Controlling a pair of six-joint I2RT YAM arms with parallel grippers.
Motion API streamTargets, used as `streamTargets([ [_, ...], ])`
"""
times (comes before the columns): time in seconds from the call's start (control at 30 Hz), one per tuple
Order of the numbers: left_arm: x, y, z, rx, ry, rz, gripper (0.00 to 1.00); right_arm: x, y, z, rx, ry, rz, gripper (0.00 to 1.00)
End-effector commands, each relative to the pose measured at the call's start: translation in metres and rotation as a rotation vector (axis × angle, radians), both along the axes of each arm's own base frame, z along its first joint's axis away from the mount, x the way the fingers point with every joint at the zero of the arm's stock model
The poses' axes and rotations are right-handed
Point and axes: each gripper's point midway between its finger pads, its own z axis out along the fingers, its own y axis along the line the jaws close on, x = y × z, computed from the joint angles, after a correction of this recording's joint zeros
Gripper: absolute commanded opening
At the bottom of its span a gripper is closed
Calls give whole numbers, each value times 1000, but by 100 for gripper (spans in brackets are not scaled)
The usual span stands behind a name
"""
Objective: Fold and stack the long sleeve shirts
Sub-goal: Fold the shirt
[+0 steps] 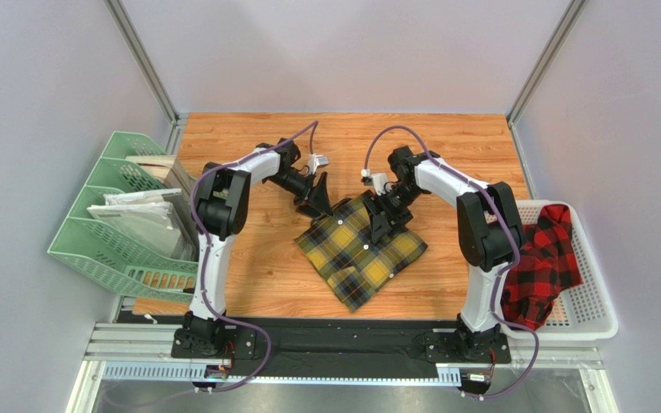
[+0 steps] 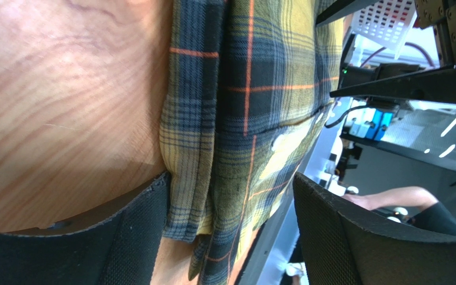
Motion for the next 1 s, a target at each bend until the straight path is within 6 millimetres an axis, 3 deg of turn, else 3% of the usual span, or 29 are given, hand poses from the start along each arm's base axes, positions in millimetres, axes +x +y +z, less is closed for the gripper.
streamTargets([
  [0.0,9,-6,-17,25,-6,-2,80,19,3,2,2,-57,13,71],
  [0.33,0,-31,-16,-21,18,-46,79,27,14,-5,-1,-64,34,71],
  [0.53,1,-37,-8,-58,27,-34,67,28,22,-7,7,-63,35,71],
  [0.73,7,-42,-2,-77,23,-31,31,28,23,-2,16,-67,9,73],
  [0.77,8,-41,1,-82,21,-31,18,28,23,3,18,-78,2,76],
  [0.83,13,-36,15,-82,7,-24,4,27,20,10,22,-86,-12,78],
  [0.87,15,-34,21,-82,-25,-31,0,28,18,20,41,-92,-43,80],
  [0.97,28,-18,45,5,-141,-43,0,31,8,42,100,-87,-133,84],
])
